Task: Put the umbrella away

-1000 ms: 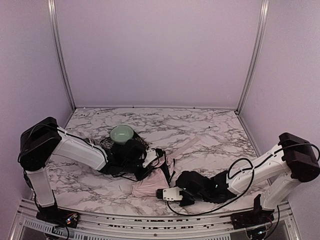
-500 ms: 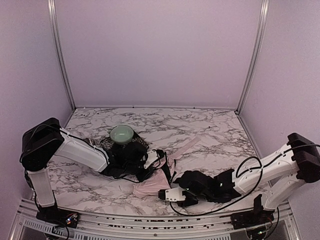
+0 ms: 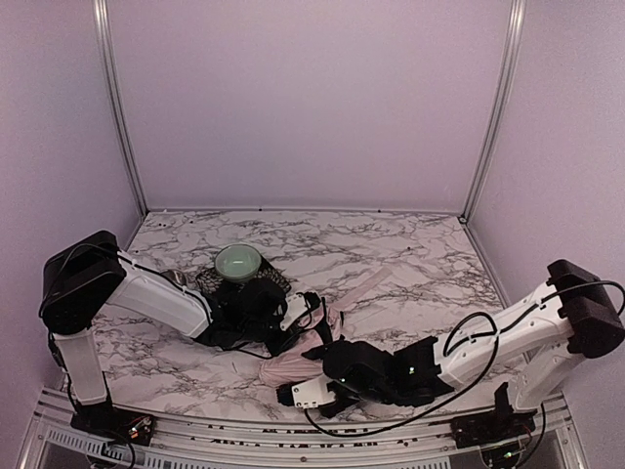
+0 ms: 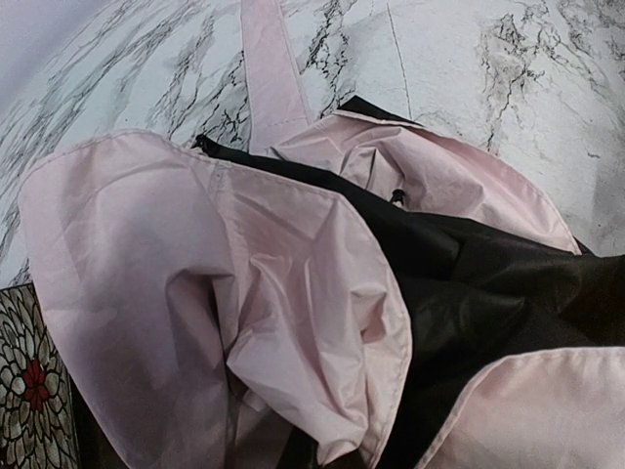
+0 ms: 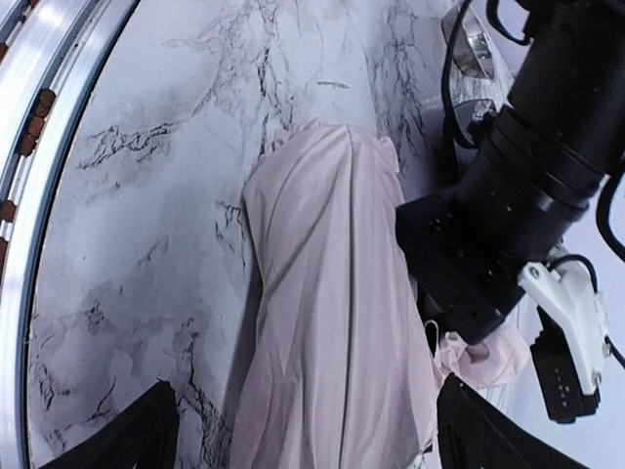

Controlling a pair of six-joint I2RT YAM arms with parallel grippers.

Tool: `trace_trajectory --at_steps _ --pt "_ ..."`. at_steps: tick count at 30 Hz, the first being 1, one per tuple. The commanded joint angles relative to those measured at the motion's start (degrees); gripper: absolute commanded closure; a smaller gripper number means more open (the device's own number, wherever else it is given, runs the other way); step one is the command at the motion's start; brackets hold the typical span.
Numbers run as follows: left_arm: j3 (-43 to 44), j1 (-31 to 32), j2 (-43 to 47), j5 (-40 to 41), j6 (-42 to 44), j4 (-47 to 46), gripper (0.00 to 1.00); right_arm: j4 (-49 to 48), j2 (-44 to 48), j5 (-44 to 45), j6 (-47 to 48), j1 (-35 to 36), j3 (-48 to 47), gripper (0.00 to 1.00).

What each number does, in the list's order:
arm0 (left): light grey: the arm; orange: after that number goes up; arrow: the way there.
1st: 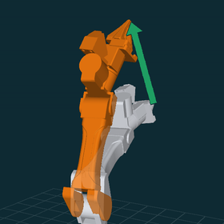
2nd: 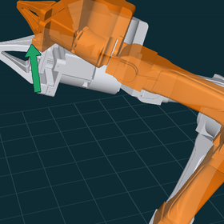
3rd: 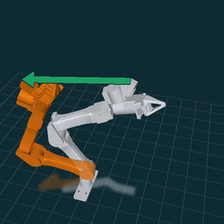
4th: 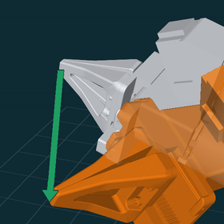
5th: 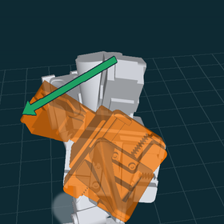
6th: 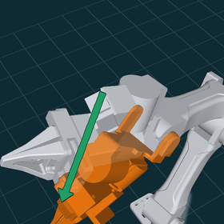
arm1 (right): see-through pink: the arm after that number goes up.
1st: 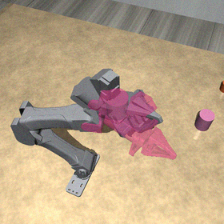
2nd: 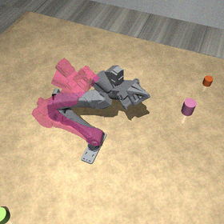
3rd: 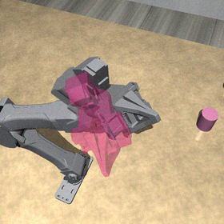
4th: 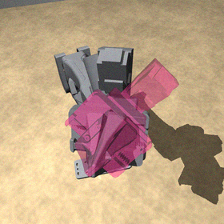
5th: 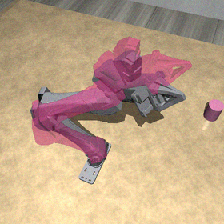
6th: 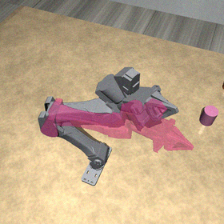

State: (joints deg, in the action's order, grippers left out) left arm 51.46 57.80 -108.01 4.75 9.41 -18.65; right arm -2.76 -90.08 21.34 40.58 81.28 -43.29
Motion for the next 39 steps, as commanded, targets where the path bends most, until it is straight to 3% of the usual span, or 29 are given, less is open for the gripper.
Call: trace_trajectory --at_steps 1,9,15,20,26,28,30,33,39 --pt "-2.8 0.7 -2.6 -3.4 0.4 8.1 1.00 6.1 -5.6 -1.3 2.0 -3.5 -7.5 0.17" --pt "-2.2 0.5 -2.4 -4.7 1.6 8.5 1.00 9.7 -9.1 -5.0 2.3 -8.4 -10.4 0.16" --pt "-1.5 0.5 -2.8 -5.6 2.0 9.6 1.00 14.8 -15.5 -8.2 1.5 -9.7 -14.3 0.22" --pt "-1.8 0.0 -2.3 -7.2 1.6 9.4 1.00 17.4 -17.5 -9.1 -0.8 -10.7 -15.2 0.42" --pt "-2.7 -4.2 1.7 -11.1 -3.3 5.8 0.99 21.1 -16.6 -13.7 -4.1 -10.7 -14.3 0.59" --pt "-2.5 -5.8 3.2 -9.1 -5.5 4.1 0.91 22.4 -16.2 -16.7 -5.7 -10.7 -13.8 0.65" --pt "-2.4 -7.2 4.2 -6.5 -7.4 1.5 0.73 22.9 -15.6 -19.6 -7.4 -10.7 -12.8 0.68" --pt "-1.9 -8.8 5.3 -3.0 -8.8 -1.2 0.57 23.9 -15.4 -23.4 -9.8 -10.7 -11.4 0.71" --pt "0.9 -13.8 7.0 4.7 -11.0 -2.4 0.42 23.9 -14.6 -27.8 -12.8 -10.7 -9.1 0.73"
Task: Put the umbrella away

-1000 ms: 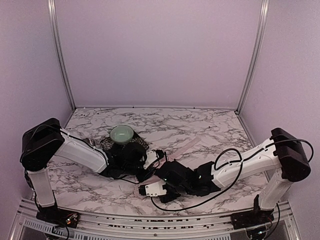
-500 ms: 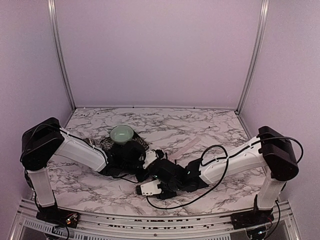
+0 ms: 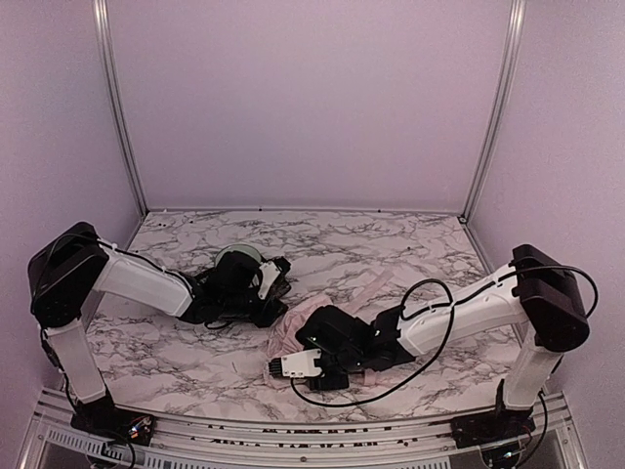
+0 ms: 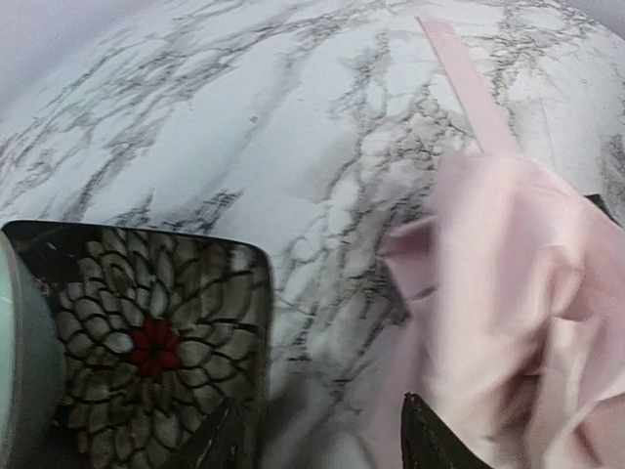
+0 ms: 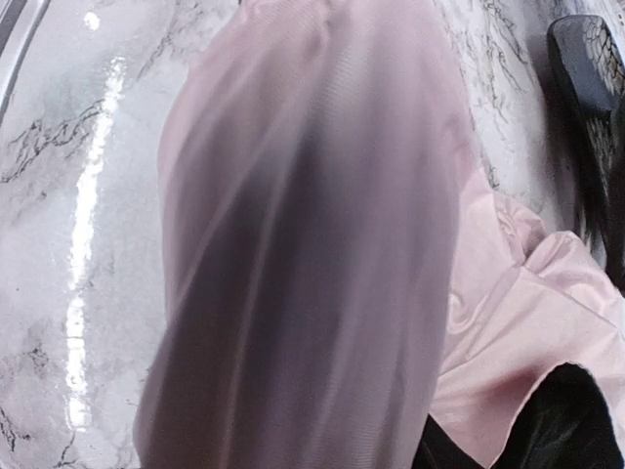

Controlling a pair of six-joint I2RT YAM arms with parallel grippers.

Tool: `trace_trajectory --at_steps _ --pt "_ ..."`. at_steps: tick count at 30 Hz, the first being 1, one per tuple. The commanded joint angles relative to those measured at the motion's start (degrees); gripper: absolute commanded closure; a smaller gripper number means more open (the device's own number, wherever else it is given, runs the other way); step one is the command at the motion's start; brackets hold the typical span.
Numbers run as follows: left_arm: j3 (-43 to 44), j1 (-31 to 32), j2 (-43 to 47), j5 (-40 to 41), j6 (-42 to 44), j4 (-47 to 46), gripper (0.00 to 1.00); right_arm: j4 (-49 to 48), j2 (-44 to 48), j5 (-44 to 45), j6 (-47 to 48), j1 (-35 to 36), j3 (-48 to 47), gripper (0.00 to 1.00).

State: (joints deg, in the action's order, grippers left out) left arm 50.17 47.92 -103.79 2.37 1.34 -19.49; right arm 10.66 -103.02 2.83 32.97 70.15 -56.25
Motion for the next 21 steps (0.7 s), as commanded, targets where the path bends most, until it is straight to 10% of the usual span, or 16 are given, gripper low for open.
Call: trace_trajectory --at_steps 1,16,21 --pt "2.3 -5.0 3.8 7.7 -3.5 -1.9 0.40 10.4 -1.7 -9.9 -5.6 0.3 3.9 0.73" --pt "-28.3 13.4 48.5 4.5 20.8 -6.6 0.65 20.1 -9.5 -34.0 -11.8 -8.3 -1.5 0.76" --pt "-32.0 20.1 51.6 0.6 27.9 -6.6 0.55 23.4 -13.0 -39.1 -13.1 -11.6 -4.1 0.78"
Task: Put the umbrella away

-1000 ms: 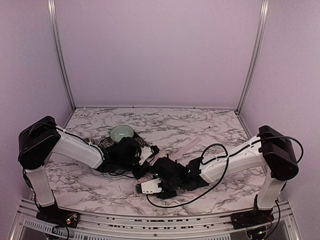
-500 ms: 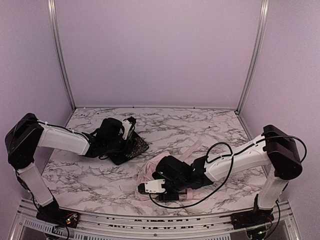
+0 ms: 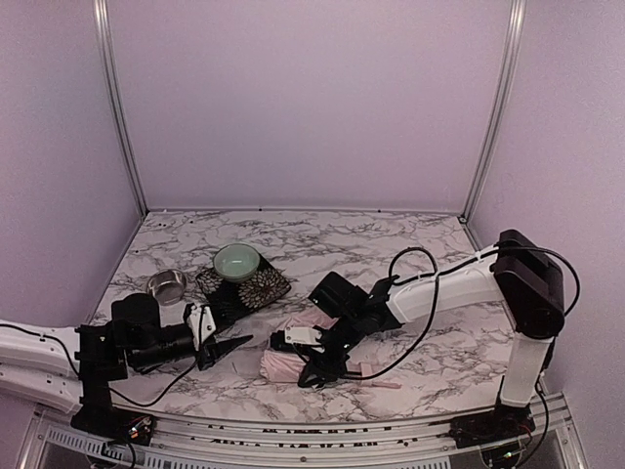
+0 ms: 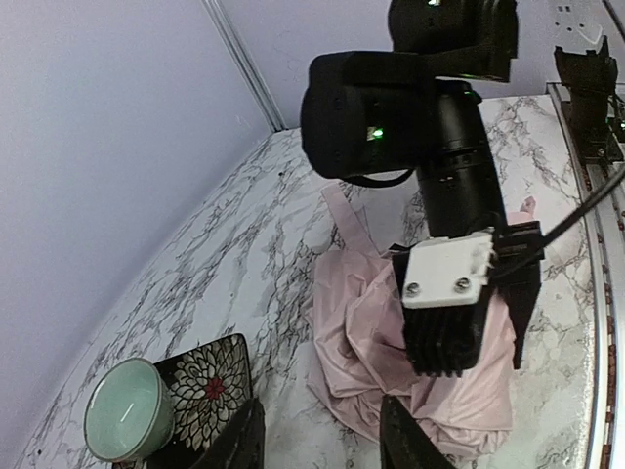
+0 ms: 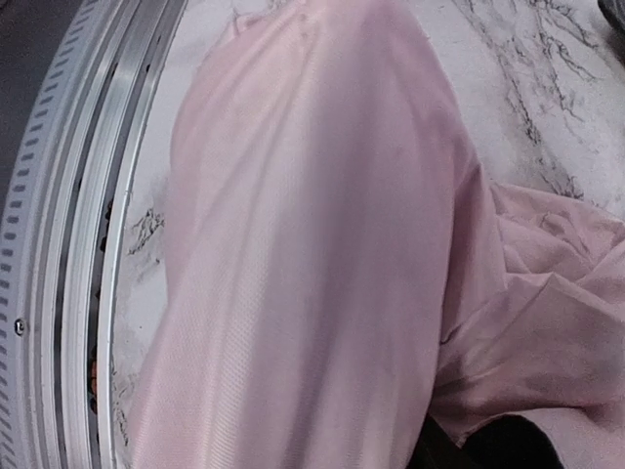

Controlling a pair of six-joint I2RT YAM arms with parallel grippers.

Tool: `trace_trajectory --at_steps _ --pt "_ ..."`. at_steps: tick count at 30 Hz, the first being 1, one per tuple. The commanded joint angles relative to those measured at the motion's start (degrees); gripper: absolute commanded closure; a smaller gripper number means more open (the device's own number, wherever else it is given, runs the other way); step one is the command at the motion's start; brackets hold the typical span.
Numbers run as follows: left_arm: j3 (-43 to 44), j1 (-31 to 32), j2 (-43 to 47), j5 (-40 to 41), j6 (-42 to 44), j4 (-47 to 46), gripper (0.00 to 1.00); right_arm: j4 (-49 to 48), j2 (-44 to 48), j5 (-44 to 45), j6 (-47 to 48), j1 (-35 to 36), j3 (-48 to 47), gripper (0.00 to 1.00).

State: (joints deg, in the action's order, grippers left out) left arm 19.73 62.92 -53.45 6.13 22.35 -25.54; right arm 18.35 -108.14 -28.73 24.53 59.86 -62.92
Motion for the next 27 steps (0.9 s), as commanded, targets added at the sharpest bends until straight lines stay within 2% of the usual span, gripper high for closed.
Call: trace_trajectory --at_steps 1,2,4,6,10,13,16,22,27 --pt "-1.4 7.0 0.0 -2.3 9.0 -0.6 0.52 16.0 -8.3 -8.2 -4.6 -1.4 2.3 0.78" --pt "-1.0 8.9 -1.6 -1.4 11.6 -0.6 0.48 16.2 -8.6 -8.9 -4.5 -1.5 2.2 0.78" --pt "0.8 12.4 -5.8 0.2 16.1 -0.6 0.32 16.8 -9.3 -10.6 -4.4 -1.8 2.0 0.78" --pt "3.0 14.5 -11.0 0.5 18.9 -0.7 0.21 18.0 -10.4 -10.7 -4.4 -1.8 1.2 0.78" --pt "6.6 14.9 -20.7 1.1 22.7 -0.8 0.11 19.1 -11.7 -10.2 -4.7 -1.8 1.0 0.77" --pt "8.3 14.7 -26.0 5.6 23.9 -2.7 0.06 19.2 -11.6 -9.6 -4.6 -1.8 1.0 0.77" --pt "9.1 13.6 -28.7 6.2 23.8 -3.1 0.05 19.1 -11.3 -8.7 -4.2 -1.8 0.6 0.77" --pt "9.6 10.9 -33.5 6.6 22.8 -3.0 0.10 18.9 -9.8 -6.6 -3.0 -1.8 -0.9 0.77" --pt "10.3 8.4 -36.0 1.2 21.6 -1.8 0.26 17.8 -6.5 -5.2 -1.6 -1.8 -1.3 0.76"
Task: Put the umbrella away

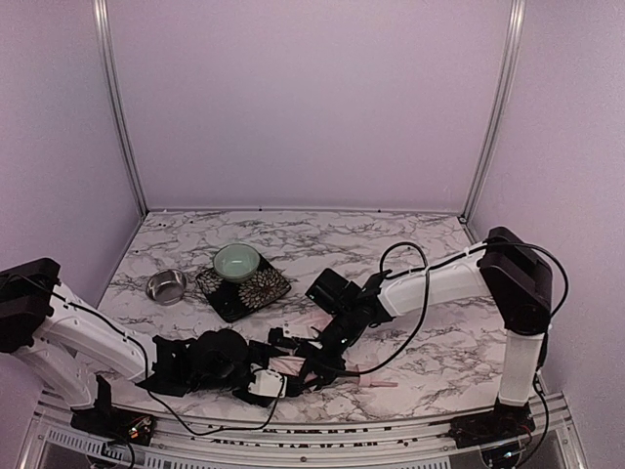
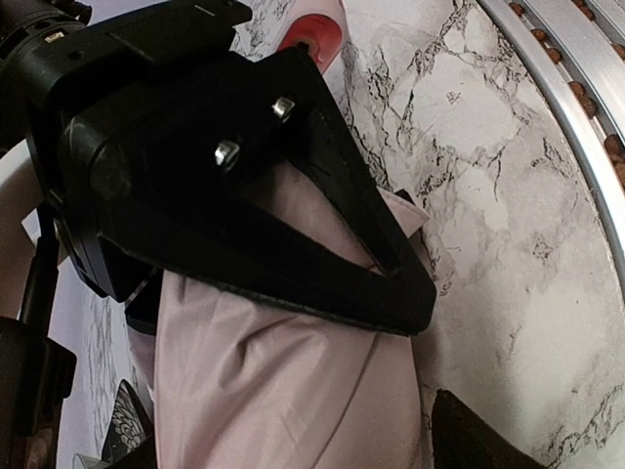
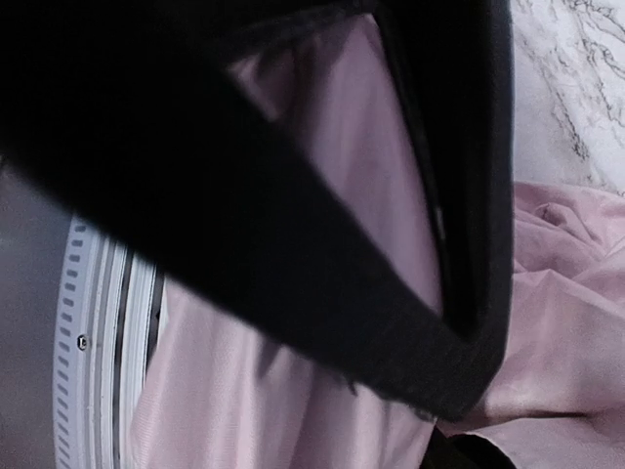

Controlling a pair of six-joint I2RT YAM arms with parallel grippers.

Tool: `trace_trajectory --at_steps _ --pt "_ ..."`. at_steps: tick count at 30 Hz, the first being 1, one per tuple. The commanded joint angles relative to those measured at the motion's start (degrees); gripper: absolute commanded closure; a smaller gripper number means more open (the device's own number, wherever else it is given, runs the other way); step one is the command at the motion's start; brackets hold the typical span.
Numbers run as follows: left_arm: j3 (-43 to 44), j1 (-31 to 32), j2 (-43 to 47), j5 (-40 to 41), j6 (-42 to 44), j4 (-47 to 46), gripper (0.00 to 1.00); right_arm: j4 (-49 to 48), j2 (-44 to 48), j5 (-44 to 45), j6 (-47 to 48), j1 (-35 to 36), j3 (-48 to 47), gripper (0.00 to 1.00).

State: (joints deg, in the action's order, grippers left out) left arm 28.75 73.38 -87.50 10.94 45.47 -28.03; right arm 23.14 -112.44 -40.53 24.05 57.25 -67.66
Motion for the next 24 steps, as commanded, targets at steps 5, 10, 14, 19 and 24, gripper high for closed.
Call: trace_trajectory --at_steps 5,10,14,19,24 --pt "2.2 -3.0 -3.6 -9.2 -2.8 3.6 0.37 11.0 -0.2 8.3 -0.6 0.9 3.6 0.74" --pt "3.5 -3.1 -6.3 -13.3 -6.3 4.0 0.53 8.6 1.6 8.9 -1.4 0.9 3.0 0.65" --pt "3.4 -3.1 -8.0 -13.2 -6.8 4.3 0.69 6.4 4.8 10.9 -2.2 0.9 4.1 0.54" --pt "3.0 -3.2 -7.3 -15.4 -7.4 6.2 0.79 5.0 10.4 12.8 -2.7 0.8 5.3 0.39" --pt "2.9 -3.4 -7.1 -16.9 -8.2 8.7 0.85 4.4 15.0 14.8 -2.8 0.5 7.1 0.29"
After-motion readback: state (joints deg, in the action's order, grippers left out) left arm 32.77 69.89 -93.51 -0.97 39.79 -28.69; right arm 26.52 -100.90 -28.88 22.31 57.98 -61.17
